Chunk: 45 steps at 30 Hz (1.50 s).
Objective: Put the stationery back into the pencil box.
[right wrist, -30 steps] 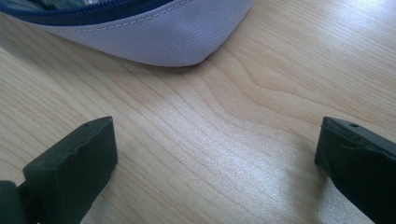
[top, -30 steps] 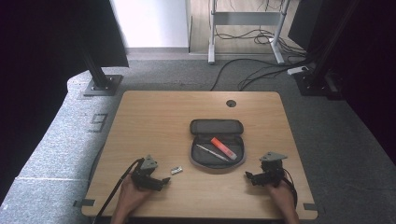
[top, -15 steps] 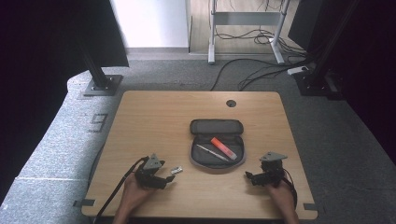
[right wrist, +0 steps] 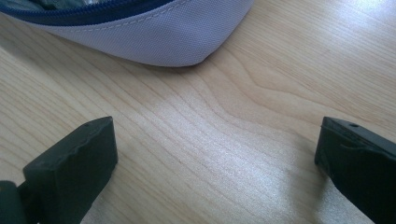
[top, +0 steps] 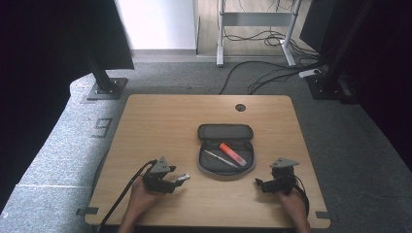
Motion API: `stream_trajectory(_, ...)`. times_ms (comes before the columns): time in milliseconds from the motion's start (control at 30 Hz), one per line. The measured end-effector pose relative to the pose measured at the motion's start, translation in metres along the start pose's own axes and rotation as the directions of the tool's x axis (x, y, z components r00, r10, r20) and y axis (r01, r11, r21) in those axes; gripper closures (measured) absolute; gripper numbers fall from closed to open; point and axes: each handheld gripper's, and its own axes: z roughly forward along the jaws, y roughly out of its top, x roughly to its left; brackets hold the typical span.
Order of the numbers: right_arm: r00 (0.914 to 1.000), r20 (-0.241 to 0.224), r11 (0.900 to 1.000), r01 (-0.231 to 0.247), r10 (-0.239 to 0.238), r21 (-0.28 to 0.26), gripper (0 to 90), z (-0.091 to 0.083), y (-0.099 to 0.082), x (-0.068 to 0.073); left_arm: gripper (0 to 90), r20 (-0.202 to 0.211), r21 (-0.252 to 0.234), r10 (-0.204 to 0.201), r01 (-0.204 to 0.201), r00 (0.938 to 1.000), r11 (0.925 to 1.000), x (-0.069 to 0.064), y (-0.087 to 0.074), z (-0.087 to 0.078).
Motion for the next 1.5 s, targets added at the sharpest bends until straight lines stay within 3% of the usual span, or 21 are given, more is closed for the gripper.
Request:
stream_trajectory(333,1.0000,0.000,1.0000,0.000,0.000,0.000,0.0,0.000,0.000,0.000,43.5,0.019,0.002,0.020,-0.020,0.9996,0.9998,-0.001,0.009,0.008)
stream_trajectory(467,1.0000,0.000,1.0000,0.000,0.000,0.000,0.0,0.000,0.000,0.000,50.3,0.034,0.027,0.015,-0.016,0.9993,0.9995,0.001,0.009,0.014)
stream_trajectory(900,1.0000,0.000,1.0000,0.000,0.000,0.000,0.0,0.000,0.000,0.000,57.7,0.028,0.088,0.029,-0.031,0.9992,0.9956,0.002,0.006,0.027)
stream_trajectory(1100,1.0000,0.000,1.0000,0.000,0.000,0.000,0.0,0.000,0.000,0.000,72.2,0.028,0.089,0.036,-0.038,0.9990,0.9953,0.000,0.006,0.026)
stream_trajectory(1267,1.0000,0.000,1.0000,0.000,0.000,0.000,0.0,0.000,0.000,0.000,73.3,0.021,0.090,0.049,-0.051,0.9986,0.9947,-0.001,0.007,0.025)
stream_trajectory(1400,1.0000,0.000,1.0000,0.000,0.000,0.000,0.0,0.000,0.000,0.000,73.3,0.058,0.039,0.029,-0.032,0.9979,0.9988,-0.002,0.011,0.017)
stream_trajectory(1500,1.0000,0.000,1.0000,0.000,0.000,0.000,0.0,0.000,0.000,0.000,73.3,0.060,0.015,0.035,-0.036,0.9976,0.9992,-0.005,0.015,0.009)
